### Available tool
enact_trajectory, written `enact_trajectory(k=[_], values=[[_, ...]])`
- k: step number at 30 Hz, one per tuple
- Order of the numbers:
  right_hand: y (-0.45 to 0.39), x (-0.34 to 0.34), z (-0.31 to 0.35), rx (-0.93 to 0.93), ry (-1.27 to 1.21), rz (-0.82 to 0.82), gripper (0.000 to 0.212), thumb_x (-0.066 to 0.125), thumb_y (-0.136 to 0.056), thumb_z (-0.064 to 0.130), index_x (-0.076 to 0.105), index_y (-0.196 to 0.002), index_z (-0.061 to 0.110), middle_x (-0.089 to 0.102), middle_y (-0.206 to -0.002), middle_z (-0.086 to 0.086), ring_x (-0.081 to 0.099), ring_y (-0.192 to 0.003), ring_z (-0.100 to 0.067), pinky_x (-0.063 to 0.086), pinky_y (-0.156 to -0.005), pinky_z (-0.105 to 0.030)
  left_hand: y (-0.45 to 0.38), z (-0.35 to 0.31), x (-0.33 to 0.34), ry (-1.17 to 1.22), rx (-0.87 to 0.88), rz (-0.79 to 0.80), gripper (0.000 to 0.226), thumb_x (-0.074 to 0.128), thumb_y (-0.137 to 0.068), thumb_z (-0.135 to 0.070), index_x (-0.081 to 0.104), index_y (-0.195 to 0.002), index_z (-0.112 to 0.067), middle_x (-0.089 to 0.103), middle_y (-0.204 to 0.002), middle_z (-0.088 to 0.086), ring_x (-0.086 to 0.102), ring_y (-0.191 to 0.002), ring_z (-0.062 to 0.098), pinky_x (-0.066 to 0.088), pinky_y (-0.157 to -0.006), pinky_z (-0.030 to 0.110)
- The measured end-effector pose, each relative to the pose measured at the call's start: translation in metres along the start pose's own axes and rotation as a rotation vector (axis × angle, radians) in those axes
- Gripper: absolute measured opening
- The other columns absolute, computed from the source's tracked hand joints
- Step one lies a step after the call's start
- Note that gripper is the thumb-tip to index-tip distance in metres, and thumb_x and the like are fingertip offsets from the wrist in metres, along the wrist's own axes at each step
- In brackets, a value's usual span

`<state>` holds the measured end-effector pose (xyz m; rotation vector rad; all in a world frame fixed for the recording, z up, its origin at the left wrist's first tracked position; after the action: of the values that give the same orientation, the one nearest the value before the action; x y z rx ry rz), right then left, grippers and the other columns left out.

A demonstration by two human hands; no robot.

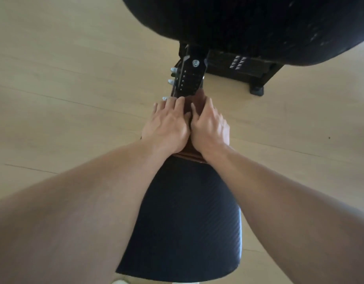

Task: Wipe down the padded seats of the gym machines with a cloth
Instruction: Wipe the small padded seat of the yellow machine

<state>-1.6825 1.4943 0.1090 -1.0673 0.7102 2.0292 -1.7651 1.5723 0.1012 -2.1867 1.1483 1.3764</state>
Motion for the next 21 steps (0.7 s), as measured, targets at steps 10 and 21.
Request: enact_trajectory(k=[10, 21], values=[[0.047, 0.009, -0.002, -0.037, 0.086, 0.152, 0.073, 0.032, -0.096, 0.075, 0.006, -0.159, 0.049, 0.002, -0.172, 0.009, 0.015, -0.156, -0.037, 0.028, -0.121, -0.055, 0.043, 0.019, -0.020, -0.173, -0.082, 0.043, 0.034, 0.037, -0.106, -0.018, 0.055, -0.135, -0.014, 0.050, -0.153, 0.007, 0.059, -0.125, 0.029, 0.046, -0.097, 0.041], [0.131, 0.028, 0.042, -0.274, 0.348, 0.290, 0.076, 0.017, -0.097, 0.077, 0.010, -0.162, 0.039, 0.005, -0.173, 0.000, -0.006, -0.159, -0.028, -0.003, -0.129, -0.043, 0.166, 0.065, -0.063, -0.023, -0.216, -0.014, 0.040, 0.039, -0.106, -0.032, 0.055, -0.141, -0.023, 0.062, -0.142, 0.003, 0.060, -0.127, 0.023, 0.049, -0.100, 0.037]])
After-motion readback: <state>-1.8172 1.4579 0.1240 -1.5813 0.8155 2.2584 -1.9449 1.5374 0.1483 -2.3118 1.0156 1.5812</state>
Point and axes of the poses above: each hand's wrist, its own y-axis away from the middle knuckle, its own x-axis out of the palm, z = x × y, the point moved 4 cm from there along -y, towards the middle knuckle
